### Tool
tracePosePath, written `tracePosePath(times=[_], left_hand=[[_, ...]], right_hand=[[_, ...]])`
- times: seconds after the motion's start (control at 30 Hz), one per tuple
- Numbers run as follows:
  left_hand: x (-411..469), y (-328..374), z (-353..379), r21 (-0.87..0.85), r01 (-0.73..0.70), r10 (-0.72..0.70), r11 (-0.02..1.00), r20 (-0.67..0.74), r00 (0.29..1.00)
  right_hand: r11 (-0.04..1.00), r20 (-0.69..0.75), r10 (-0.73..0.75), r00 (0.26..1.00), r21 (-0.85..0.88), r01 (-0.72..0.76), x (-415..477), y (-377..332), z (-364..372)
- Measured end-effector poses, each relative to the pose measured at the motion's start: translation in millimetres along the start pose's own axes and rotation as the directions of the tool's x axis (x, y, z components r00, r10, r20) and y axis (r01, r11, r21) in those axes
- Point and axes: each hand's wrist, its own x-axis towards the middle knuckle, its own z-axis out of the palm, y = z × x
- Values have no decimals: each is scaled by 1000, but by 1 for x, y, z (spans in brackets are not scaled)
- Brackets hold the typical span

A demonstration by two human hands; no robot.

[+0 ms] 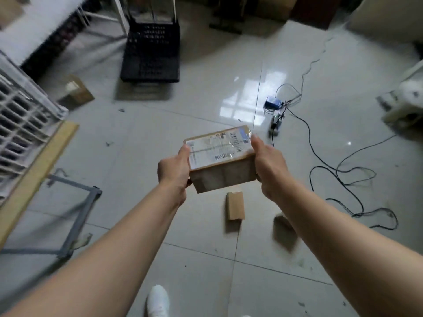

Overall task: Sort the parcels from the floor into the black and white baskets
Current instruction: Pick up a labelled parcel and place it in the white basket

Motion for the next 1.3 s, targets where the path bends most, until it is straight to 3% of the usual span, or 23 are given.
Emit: tracePosePath(times=[0.2,0.4,0.57,0.87,0.97,1.07,1.3], left_hand=[[-67,126,-86,-118,-152,142,981,-87,986],[-105,205,-176,-186,-201,183,962,-112,977],[-117,245,-236,-223,-287,259,932,-145,955],[-93,278,-317,-437,-308,188,845,-297,936],[-78,290,-340,-475,-321,159,819,-351,923],[-66,304,-360,-460,-309,114,832,-403,908],[-40,327,-398,-440,-294,90,848,-428,899]], right_hand=[[985,45,-168,985,44,166,-104,-131,36],[978,169,-197,966,102,181,-195,-202,87],[945,216,-306,927,188,268,-238,-236,133],[910,375,-415,829,158,384,-258,-279,231],[902,481,-425,767,151,405,-254,-293,270],[889,630,-410,660,116,442,-247,-311,306],[864,837,-232,496,-58,500,-224,-357,385]])
